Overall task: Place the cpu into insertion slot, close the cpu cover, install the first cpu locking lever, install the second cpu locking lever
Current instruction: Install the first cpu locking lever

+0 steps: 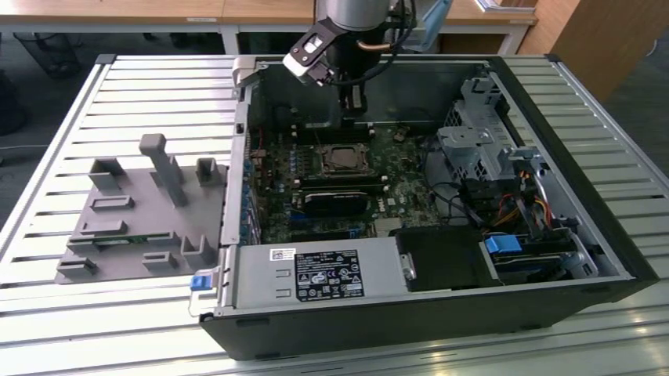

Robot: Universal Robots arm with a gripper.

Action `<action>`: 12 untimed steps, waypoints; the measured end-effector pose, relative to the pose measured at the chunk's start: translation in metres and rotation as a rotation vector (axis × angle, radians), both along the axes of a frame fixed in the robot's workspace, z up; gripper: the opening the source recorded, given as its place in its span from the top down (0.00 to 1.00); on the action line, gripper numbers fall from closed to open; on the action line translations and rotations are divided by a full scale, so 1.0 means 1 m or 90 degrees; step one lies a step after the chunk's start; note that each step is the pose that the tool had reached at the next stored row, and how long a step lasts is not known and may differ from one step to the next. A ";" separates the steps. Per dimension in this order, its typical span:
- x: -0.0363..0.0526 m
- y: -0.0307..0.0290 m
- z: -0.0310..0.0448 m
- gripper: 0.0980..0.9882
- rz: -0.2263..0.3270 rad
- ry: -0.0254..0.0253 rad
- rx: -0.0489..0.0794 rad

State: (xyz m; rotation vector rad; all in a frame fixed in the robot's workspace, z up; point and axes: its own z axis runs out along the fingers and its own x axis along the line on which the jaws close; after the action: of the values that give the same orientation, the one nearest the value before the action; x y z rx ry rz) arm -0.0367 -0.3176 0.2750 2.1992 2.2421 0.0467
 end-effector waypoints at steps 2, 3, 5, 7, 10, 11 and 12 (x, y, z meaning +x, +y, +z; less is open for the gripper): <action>0.0000 0.0000 0.0001 0.99 0.023 0.0001 0.000; 0.0000 0.0000 0.0001 0.99 0.034 0.0001 0.000; 0.0000 0.0000 0.0001 0.99 0.057 0.0001 0.000; 0.0000 0.0000 0.0001 0.99 0.081 0.0001 0.000; 0.0000 0.0000 0.0000 0.99 0.115 0.0001 0.000; 0.0000 0.0000 0.0000 0.99 0.127 0.0001 0.000; 0.0000 0.0000 0.0000 0.99 0.138 0.0000 0.000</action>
State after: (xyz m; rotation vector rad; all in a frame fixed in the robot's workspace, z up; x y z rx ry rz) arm -0.0367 -0.3177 0.2750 1.9452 2.4697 0.0463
